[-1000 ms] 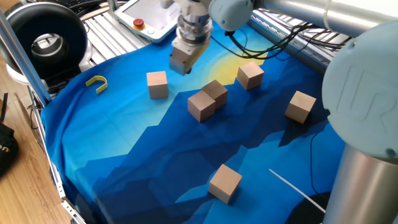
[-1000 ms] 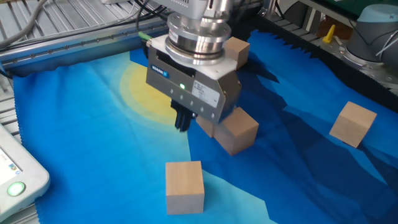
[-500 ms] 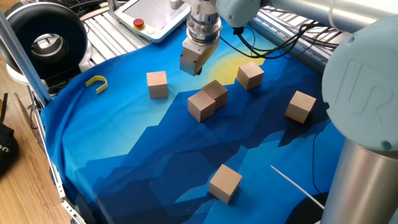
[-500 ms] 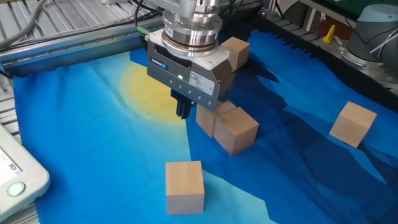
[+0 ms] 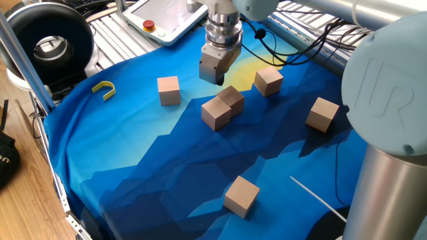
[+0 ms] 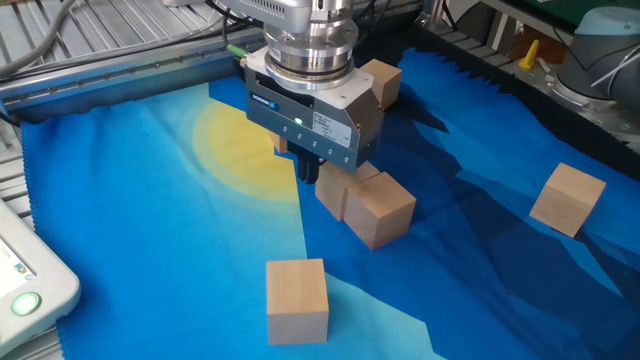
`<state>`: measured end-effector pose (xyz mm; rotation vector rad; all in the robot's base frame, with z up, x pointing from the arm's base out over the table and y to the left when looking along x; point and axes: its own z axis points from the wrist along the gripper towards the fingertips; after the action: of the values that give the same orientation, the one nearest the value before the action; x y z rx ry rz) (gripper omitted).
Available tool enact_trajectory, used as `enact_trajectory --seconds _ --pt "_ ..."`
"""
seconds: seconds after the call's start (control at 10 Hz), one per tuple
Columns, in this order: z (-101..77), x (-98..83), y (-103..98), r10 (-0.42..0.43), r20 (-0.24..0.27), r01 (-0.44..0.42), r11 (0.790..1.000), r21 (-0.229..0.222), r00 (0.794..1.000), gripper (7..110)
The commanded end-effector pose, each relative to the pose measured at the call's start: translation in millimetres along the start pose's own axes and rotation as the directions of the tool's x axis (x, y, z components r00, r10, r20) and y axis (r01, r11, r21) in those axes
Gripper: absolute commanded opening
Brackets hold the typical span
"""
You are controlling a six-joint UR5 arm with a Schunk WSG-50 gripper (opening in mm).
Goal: Stack the blocks into a pyramid shape
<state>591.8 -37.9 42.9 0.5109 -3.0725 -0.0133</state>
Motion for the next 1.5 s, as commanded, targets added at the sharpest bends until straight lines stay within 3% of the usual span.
enact_trajectory --seconds 0.0,1.4 --pt "-0.4 5.1 5 0.003 -0.014 -0.003 1.000 -0.030 1.000 7" --pt "0.3 15.1 9 -0.006 -0.042 0.004 0.999 -0.051 0.999 7"
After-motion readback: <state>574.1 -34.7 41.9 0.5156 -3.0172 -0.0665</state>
